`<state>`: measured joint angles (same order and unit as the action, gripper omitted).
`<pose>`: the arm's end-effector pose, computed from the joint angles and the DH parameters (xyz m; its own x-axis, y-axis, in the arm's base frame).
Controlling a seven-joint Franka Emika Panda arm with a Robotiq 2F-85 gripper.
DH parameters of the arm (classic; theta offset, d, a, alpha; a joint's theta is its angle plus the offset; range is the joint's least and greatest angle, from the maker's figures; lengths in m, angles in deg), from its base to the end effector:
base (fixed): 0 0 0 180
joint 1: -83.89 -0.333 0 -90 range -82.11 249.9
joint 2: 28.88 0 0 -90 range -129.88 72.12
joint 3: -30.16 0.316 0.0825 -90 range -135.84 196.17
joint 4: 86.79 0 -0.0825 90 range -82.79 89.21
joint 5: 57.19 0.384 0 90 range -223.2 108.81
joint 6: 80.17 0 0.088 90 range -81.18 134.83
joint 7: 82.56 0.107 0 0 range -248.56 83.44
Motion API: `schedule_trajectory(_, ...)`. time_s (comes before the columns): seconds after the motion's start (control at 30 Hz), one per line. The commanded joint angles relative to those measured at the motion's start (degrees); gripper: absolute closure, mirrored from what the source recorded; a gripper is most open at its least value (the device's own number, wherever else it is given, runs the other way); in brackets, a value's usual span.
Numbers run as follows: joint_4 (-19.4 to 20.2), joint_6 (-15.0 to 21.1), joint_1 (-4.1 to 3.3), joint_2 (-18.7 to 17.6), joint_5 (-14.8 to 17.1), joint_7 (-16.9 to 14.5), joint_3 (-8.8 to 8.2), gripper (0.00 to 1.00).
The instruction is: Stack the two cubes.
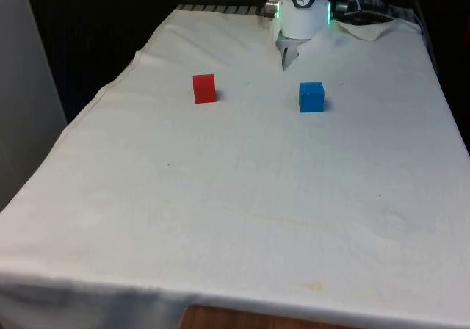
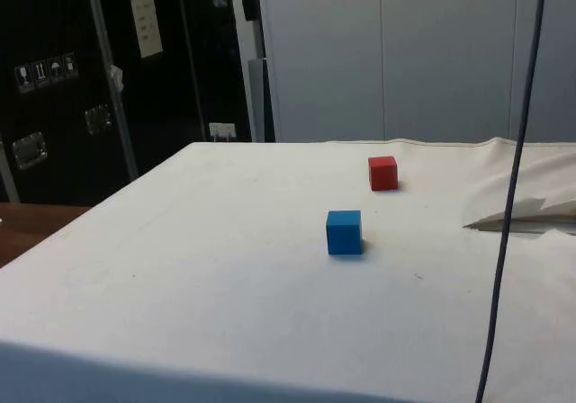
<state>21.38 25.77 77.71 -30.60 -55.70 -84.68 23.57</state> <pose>0.5615 -0.0014 0.4806 0.9974 0.0225 -0.0679 0.0210 -0.9995 -0.0235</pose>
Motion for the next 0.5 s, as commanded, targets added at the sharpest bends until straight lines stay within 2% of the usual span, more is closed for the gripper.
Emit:
schedule_trajectory(0.0, 0.46, 0.0, 0.0, 0.34, 0.0, -0.06, -0.06, 0.0)
schedule_trajectory(0.13, 4.13, 0.92, 0.11, 3.67, -0.8, 0.0, -0.11, 0.0)
schedule_trajectory(0.3, 6.07, 0.63, 0.17, 5.33, -1.09, -0.06, -0.11, 0.0)
schedule_trajectory(0.47, 9.51, 1.6, 0.29, 8.37, -3.04, 0.11, -0.11, 0.0)
